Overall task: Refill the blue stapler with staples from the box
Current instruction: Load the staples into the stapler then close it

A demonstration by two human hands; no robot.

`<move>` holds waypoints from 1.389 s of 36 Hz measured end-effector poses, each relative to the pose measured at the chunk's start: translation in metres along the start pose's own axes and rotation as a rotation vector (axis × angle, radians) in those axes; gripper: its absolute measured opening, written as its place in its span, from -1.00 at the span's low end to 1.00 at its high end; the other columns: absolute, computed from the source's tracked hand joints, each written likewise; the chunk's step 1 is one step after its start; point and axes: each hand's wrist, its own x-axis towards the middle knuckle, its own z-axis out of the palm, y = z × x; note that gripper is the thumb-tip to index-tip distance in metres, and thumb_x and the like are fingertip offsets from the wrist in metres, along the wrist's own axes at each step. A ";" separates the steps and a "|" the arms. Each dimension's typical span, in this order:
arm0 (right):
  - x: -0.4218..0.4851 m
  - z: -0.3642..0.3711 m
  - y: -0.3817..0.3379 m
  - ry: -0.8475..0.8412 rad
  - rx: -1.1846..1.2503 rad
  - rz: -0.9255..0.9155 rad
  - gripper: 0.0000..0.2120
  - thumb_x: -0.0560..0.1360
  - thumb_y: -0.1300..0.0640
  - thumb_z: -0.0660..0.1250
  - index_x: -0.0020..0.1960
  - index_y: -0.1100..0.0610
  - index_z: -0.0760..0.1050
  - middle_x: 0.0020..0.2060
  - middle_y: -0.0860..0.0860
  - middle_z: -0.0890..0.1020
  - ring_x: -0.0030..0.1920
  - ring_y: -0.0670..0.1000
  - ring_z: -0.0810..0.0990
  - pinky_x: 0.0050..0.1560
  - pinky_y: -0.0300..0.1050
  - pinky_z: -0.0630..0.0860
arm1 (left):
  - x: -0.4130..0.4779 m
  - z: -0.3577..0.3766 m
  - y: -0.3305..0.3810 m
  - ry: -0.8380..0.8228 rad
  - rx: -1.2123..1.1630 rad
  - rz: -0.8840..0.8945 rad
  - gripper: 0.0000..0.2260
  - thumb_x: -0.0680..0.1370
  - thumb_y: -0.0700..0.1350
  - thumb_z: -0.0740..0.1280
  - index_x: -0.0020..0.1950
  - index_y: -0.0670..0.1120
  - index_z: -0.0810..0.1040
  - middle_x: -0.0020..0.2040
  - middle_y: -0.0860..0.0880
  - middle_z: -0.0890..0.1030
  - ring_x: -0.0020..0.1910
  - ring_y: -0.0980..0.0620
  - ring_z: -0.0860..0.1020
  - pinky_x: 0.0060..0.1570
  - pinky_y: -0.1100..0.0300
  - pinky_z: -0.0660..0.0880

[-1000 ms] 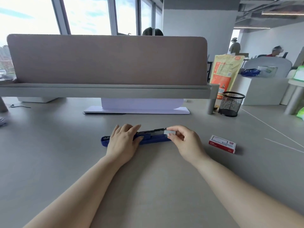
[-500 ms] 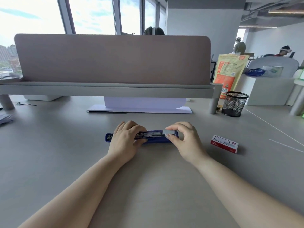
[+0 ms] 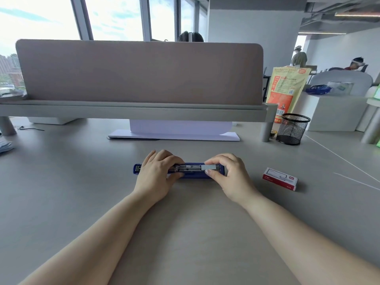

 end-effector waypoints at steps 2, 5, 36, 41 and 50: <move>0.000 0.000 0.000 -0.004 -0.002 0.005 -0.83 0.38 0.13 0.42 -0.04 -0.03 0.60 -0.04 -0.04 0.57 0.10 0.08 0.49 0.18 0.07 0.44 | 0.000 -0.001 0.000 -0.004 0.001 -0.002 -0.79 0.39 -0.06 0.44 0.01 0.05 0.58 -0.09 0.01 0.55 -0.08 -0.06 0.48 0.12 -0.01 0.39; 0.000 -0.001 0.001 -0.010 -0.009 0.006 -0.83 0.38 0.13 0.42 -0.04 -0.03 0.60 -0.05 -0.04 0.56 0.10 0.08 0.48 0.18 0.04 0.45 | 0.000 -0.001 0.001 -0.001 -0.007 -0.007 -0.79 0.39 -0.07 0.44 0.01 0.05 0.58 -0.08 0.01 0.55 -0.08 -0.06 0.47 0.13 -0.02 0.38; -0.001 -0.002 0.006 -0.067 -0.024 0.243 -0.71 0.43 0.07 0.37 0.15 0.05 0.51 0.11 0.02 0.59 0.03 -0.01 0.57 0.10 -0.05 0.50 | -0.003 -0.003 -0.007 -0.056 0.148 -0.185 -0.63 0.51 0.18 0.21 0.29 0.15 0.42 0.29 0.06 0.48 0.31 -0.05 0.38 0.46 -0.07 -0.14; -0.002 -0.003 0.004 -0.049 -0.118 0.244 -0.67 0.40 -0.02 0.39 0.12 0.07 0.51 0.08 0.01 0.60 0.07 0.03 0.56 0.13 -0.01 0.50 | -0.012 -0.017 -0.013 -0.109 0.230 -0.710 -0.13 0.27 0.53 0.08 0.45 0.08 0.09 0.52 -0.09 0.05 0.48 -0.18 0.05 0.43 -0.17 -0.22; -0.002 -0.004 0.001 -0.071 -0.186 0.220 -0.77 0.39 -0.02 0.39 -0.02 0.08 0.56 -0.06 0.06 0.58 0.02 0.09 0.53 0.06 0.01 0.49 | -0.010 -0.017 -0.005 0.036 -0.018 -0.792 -0.24 0.36 0.37 0.23 0.43 0.00 0.14 0.37 -0.18 0.33 0.38 -0.21 0.21 0.38 -0.05 0.15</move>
